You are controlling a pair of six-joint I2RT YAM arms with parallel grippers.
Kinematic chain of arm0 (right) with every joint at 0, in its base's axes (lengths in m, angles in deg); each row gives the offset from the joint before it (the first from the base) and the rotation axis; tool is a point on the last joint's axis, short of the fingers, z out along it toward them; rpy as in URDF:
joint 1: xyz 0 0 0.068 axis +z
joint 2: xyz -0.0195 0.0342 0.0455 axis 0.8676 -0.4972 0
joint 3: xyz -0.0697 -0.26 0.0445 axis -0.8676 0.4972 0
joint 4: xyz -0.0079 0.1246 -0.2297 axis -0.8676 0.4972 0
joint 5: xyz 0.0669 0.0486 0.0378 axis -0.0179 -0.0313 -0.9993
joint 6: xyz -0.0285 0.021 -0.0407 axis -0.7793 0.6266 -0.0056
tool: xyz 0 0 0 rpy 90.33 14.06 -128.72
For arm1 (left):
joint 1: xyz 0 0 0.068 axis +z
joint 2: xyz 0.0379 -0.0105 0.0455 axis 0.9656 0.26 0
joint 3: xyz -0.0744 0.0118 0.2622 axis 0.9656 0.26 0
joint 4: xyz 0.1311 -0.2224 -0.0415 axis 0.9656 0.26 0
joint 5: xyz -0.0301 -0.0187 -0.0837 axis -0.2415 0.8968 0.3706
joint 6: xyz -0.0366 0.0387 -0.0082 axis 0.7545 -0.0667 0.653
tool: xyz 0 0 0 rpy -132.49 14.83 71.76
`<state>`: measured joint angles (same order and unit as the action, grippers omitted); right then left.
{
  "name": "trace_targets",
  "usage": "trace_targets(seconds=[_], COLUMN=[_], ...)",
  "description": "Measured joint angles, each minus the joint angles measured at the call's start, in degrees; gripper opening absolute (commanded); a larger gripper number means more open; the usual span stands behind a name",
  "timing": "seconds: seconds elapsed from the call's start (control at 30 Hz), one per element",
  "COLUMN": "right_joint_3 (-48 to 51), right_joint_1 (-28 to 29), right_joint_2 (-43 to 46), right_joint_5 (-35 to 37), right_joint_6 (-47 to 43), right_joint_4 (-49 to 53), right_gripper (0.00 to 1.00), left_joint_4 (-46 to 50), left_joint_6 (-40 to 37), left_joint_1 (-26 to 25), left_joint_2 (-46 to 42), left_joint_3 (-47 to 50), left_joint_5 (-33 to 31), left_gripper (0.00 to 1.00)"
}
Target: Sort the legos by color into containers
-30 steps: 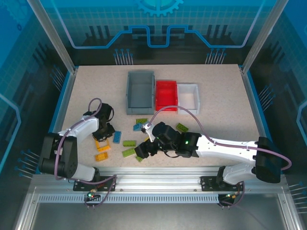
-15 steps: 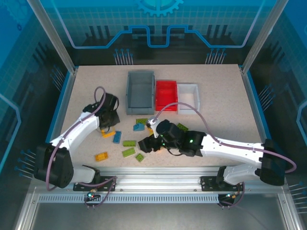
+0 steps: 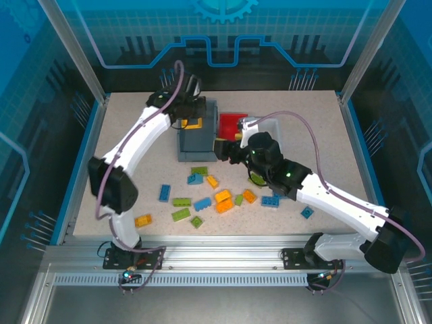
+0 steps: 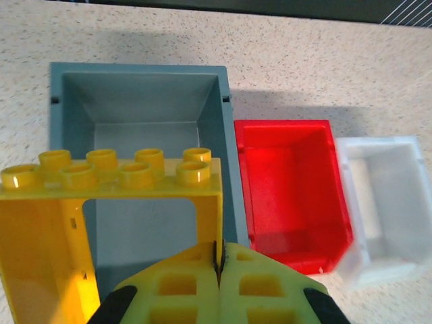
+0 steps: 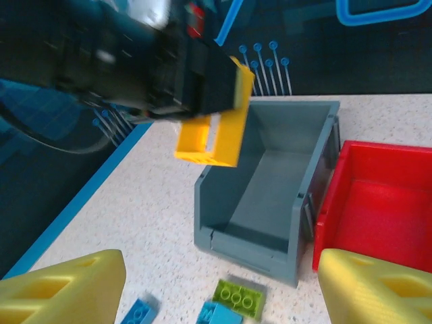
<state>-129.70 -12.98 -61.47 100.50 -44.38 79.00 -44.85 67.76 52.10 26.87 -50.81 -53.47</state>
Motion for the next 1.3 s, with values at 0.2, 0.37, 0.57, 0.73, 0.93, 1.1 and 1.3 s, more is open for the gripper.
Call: trace_targets(seconds=[0.2, 0.37, 0.57, 0.73, 0.93, 1.1, 1.3], right_joint_3=[-1.4, -1.38, -0.46, 1.11, 3.89, 4.61, 4.7], right_joint_1=[-2.4, -3.3, -3.78, -3.87, -4.04, -4.13, -4.13], right_joint_2=[-1.22, -1.22, -1.22, -1.2, -1.16, -1.01, -0.48], right_joint_5=[-0.15, -0.66, -1.64, -2.56, -4.79, -6.47, -8.26], right_joint_6=[-0.2, 0.07, 0.92, 1.09, 1.11, 1.14, 1.33], right_joint_4=[-0.44, -0.35, -0.13, -0.28, -1.99, -3.06, -3.26], right_gripper=[0.77, 0.77, 0.77, 0.78, 0.79, 0.8, 0.81], left_joint_4=[1.07, 1.51, 1.66, 1.44, 1.4, 1.07, 1.38], left_joint_6=[-2.21, -2.54, -2.71, -3.48, -4.33, -4.35, -5.2], left_joint_1=[0.72, 1.77, 2.12, 2.25, 2.34, 2.34, 2.29], left_joint_2=[12.81, 18.18, 22.16, 24.92, 27.15, 27.98, 28.13], left_joint_3=[-7.48, -9.94, -12.48, -13.14, -14.1, -14.34, -15.78], left_joint_5=[-0.17, -0.44, -2.67, -4.68, -6.91, -7.82, -8.39], left_gripper=[0.0, 0.0, 0.0, 0.0, 0.0, 0.07, 0.36])
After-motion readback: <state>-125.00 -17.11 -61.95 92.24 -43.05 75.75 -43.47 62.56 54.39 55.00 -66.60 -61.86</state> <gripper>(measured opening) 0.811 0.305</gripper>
